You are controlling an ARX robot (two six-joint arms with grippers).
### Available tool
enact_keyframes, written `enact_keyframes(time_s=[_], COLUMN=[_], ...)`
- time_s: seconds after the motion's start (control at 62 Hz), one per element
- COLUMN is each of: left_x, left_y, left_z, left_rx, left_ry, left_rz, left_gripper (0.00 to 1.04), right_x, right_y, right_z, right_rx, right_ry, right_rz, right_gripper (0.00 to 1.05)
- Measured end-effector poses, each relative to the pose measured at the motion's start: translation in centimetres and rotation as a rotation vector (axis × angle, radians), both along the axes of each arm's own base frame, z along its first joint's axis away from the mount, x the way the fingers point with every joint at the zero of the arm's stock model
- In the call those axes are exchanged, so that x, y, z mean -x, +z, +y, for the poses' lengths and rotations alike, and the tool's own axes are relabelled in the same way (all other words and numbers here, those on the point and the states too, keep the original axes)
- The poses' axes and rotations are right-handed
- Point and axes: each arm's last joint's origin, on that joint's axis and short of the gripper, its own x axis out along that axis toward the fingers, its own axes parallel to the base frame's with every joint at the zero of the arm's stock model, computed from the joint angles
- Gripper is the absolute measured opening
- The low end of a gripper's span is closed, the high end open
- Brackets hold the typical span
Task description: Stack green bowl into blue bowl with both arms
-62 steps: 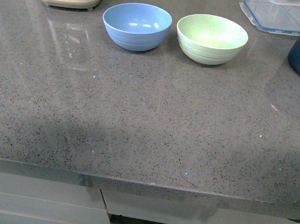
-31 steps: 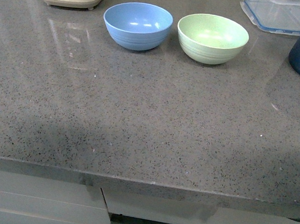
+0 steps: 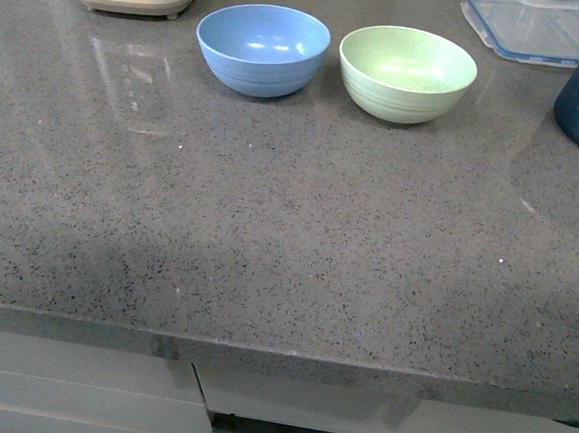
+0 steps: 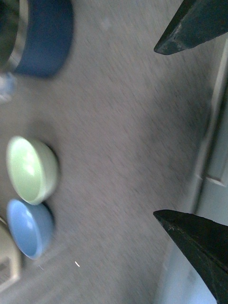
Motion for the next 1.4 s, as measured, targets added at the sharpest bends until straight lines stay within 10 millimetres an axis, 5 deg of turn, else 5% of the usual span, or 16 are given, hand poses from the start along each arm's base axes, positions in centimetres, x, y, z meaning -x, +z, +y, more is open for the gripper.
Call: enact_keyframes(time_s=[0.048,0.242,0.5,0.79,1.402], left_x=[0.0,0.0,0.0,0.0,0.0], left_y=[0.0,0.0,0.0,0.0,0.0], left_z=[0.0,0.0,0.0,0.0,0.0], left_rx=[-0.002,-0.002,-0.002,-0.003,-0.003], left_ry=[0.001,0.0,0.0,0.0,0.0], left_rz=[0.0,0.0,0.0,0.0,0.0], left_gripper=[1.0,0.98,0.98,0.98,0.98], right_x=[-2.3,-11.9,-19.1,-24.2,-28.3], right_y=[1.5,3.0,2.4,2.4,0.0], right_z=[0.6,3.6,5.6,5.8,7.9], right_rx=[-0.001,0.012,0.066,0.082,0.132], right_ry=[0.011,-0.019,-0.078,-0.135,-0.099], right_rz=[0.024,0.111,0.134,0.122,0.143], right_gripper=[0.95,0.95,0.95,0.95,0.95])
